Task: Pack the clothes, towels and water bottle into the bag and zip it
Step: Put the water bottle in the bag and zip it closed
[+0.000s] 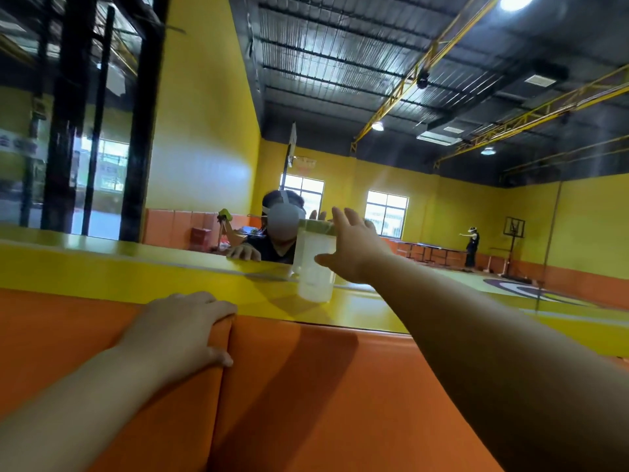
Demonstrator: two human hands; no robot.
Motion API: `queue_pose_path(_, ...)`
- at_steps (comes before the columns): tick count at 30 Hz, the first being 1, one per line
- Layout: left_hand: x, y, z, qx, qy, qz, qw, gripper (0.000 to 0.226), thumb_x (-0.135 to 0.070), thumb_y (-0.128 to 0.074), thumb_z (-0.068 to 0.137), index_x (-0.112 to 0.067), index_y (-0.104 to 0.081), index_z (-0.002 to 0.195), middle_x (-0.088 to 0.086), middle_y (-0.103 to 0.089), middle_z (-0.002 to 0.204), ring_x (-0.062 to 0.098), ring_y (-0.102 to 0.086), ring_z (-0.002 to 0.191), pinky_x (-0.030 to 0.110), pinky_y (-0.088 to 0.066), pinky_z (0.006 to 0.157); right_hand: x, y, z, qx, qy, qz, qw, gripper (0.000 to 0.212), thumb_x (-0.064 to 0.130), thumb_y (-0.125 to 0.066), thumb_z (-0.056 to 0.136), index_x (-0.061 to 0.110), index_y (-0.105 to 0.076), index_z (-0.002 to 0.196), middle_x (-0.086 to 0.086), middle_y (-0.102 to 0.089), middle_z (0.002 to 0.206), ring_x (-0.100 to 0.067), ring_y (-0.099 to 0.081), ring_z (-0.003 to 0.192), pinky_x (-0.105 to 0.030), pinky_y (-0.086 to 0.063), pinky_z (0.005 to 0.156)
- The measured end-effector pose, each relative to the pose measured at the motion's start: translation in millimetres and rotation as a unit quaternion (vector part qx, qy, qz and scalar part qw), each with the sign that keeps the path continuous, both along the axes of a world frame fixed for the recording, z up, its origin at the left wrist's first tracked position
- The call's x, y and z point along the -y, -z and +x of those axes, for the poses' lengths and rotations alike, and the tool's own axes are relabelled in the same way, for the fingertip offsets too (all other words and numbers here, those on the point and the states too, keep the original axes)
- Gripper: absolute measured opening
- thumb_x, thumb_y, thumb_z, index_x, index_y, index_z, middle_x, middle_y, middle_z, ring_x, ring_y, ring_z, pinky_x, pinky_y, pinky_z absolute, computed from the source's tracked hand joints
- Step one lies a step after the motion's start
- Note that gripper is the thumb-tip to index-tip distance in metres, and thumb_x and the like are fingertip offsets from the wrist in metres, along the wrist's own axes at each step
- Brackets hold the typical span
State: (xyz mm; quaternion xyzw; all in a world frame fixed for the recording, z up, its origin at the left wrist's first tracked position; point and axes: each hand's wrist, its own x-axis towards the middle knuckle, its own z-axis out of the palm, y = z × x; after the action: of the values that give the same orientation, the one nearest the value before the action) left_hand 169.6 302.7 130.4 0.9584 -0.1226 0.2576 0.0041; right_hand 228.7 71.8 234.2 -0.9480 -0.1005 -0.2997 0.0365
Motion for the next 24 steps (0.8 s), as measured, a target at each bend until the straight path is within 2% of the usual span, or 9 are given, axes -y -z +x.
queue_pose_path(3,0,0,0,0.001,-0.002,-0.001,1.0,0.075,-0.068,-0.057,0.073,-0.046,-0.028,0.139,-0.015,-0.039,0.141,0.014,-0.042,0.126,0.027,-0.038,0.092,-7,-7,15,-0.048,-0.014,0.007,0.999,0.094,0.047,-0.063,0.084,0.021,-0.002,0.15,-0.006,-0.012,0.159,-0.036,-0.007,0.144,-0.052,-0.015,0.116)
queue_pose_path(5,0,1,0,-0.001,0.0,-0.004,1.0,0.075,-0.068,-0.057,0.073,-0.046,-0.028,0.139,-0.015,-0.04,0.14,0.015,-0.042,0.125,0.028,-0.038,0.093,-8,-9,18,-0.051,-0.018,0.002,0.999,0.085,0.051,-0.062,0.083,0.018,-0.017,0.148,-0.011,-0.032,0.148,-0.036,-0.03,0.135,-0.048,-0.027,0.111)
queue_pose_path(7,0,1,0,-0.003,0.001,-0.006,1.0,0.074,-0.069,-0.057,0.073,-0.046,-0.029,0.138,-0.015,-0.041,0.139,0.014,-0.043,0.124,0.029,-0.038,0.093,-7,-11,17,-0.011,-0.035,0.046,0.998,0.069,0.051,-0.064,0.081,0.019,-0.037,0.136,-0.007,-0.041,0.126,-0.029,-0.05,0.108,-0.038,-0.044,0.09)
queue_pose_path(10,2,-1,-1,-0.011,0.0,-0.007,1.0,0.075,-0.068,-0.057,0.074,-0.045,-0.028,0.139,-0.015,-0.041,0.138,0.014,-0.042,0.124,0.028,-0.038,0.093,-4,-15,9,0.025,-0.064,0.125,0.99,0.046,0.043,-0.067,0.082,0.021,-0.042,0.112,-0.004,-0.041,0.108,-0.02,-0.051,0.083,-0.028,-0.041,0.066)
queue_pose_path(14,3,-1,-3,-0.022,0.005,-0.003,1.0,0.075,-0.066,-0.055,0.077,-0.043,-0.025,0.141,-0.014,-0.036,0.145,0.013,-0.038,0.13,0.028,-0.034,0.1,-1,-18,-8,-0.003,-0.102,0.108,0.989,0.048,0.034,-0.076,0.075,0.023,-0.038,0.103,-0.005,-0.053,0.099,-0.015,-0.05,0.072,-0.023,-0.037,0.052)
queue_pose_path(16,1,3,-5,-0.034,0.005,0.003,0.999,0.077,-0.066,-0.052,0.079,-0.041,-0.019,0.144,-0.011,-0.028,0.151,0.015,-0.029,0.137,0.031,-0.027,0.108,-1,-16,-25,-0.021,-0.111,0.073,0.991,0.057,0.033,-0.079,0.071,0.022,-0.04,0.113,-0.005,-0.05,0.105,-0.018,-0.052,0.08,-0.024,-0.043,0.059)
queue_pose_path(20,-1,6,-17,-0.082,-0.023,0.04,0.996,0.091,-0.061,-0.053,0.081,-0.035,0.002,0.148,-0.004,-0.002,0.159,0.023,-0.004,0.146,0.041,-0.008,0.118,0,-9,-67,0.029,-0.115,-0.032,0.992,0.072,0.035,-0.075,0.074,0.019,-0.04,0.135,-0.012,-0.044,0.126,-0.032,-0.05,0.109,-0.042,-0.048,0.089)
queue_pose_path(22,0,6,-31,-0.093,-0.013,0.024,0.995,0.09,-0.059,-0.054,0.082,-0.033,0.002,0.149,-0.003,0.0,0.159,0.022,-0.003,0.146,0.04,-0.01,0.117,2,-4,-92,0.068,-0.141,-0.055,0.986,0.073,0.036,-0.074,0.074,0.019,-0.041,0.137,-0.012,-0.043,0.128,-0.034,-0.047,0.113,-0.043,-0.046,0.091)
queue_pose_path(24,-6,8,-45,-0.105,0.007,-0.012,0.994,0.085,-0.059,-0.055,0.081,-0.032,-0.012,0.148,-0.003,-0.012,0.158,0.022,-0.016,0.144,0.037,-0.023,0.113,6,2,-118,0.092,-0.179,-0.044,0.979,0.073,0.038,-0.075,0.072,0.017,-0.045,0.135,-0.012,-0.045,0.125,-0.035,-0.047,0.112,-0.045,-0.046,0.09)
